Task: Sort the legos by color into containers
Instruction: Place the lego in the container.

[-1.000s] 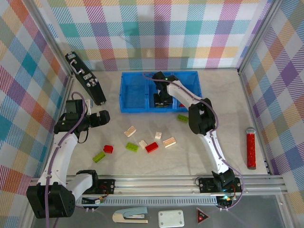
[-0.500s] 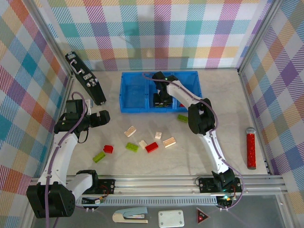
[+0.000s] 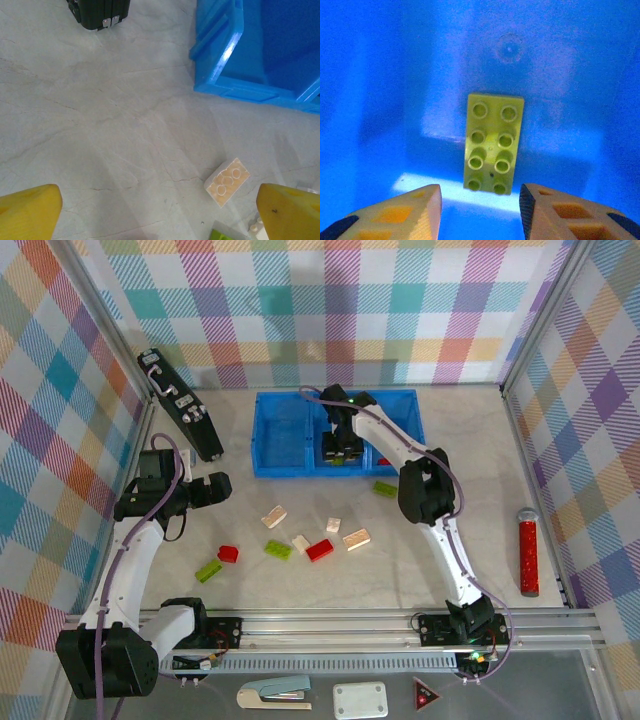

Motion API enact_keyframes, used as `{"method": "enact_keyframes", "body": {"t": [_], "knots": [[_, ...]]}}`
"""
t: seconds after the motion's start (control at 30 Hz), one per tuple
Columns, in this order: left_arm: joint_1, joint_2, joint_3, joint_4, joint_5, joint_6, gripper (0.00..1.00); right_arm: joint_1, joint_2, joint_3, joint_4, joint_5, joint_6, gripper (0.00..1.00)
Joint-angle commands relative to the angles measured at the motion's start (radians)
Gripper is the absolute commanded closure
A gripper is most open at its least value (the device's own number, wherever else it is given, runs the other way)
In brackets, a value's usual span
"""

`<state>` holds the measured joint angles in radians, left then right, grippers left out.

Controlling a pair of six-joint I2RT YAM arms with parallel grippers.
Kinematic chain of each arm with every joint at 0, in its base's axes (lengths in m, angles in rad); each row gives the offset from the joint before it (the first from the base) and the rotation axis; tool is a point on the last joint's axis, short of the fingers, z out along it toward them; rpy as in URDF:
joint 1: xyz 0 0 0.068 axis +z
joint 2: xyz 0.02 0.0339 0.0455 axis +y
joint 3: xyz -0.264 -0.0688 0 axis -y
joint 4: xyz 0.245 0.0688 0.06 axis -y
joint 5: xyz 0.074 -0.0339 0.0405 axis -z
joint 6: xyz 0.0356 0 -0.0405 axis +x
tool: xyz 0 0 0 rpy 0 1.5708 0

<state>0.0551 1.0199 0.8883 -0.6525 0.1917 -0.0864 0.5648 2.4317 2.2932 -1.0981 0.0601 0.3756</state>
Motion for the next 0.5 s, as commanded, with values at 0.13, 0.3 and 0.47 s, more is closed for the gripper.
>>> {"method": "enact_keyframes", "body": {"t": [0.13, 0.3, 0.47], "knots": [[-0.008, 0.003, 0.004, 0.012, 0.031, -0.025, 0.03, 0.032, -0.168, -0.084, -0.027, 0.006, -0.004, 0.54], [-0.057, 0.027, 0.015, -0.014, 0.054, -0.034, 0.04, 0.037, -0.284, -0.234, 0.028, -0.026, 0.024, 0.54], [-0.157, 0.056, 0.046, -0.061, 0.023, -0.049, 0.06, 0.037, -0.423, -0.411, 0.099, -0.048, 0.049, 0.54]]}}
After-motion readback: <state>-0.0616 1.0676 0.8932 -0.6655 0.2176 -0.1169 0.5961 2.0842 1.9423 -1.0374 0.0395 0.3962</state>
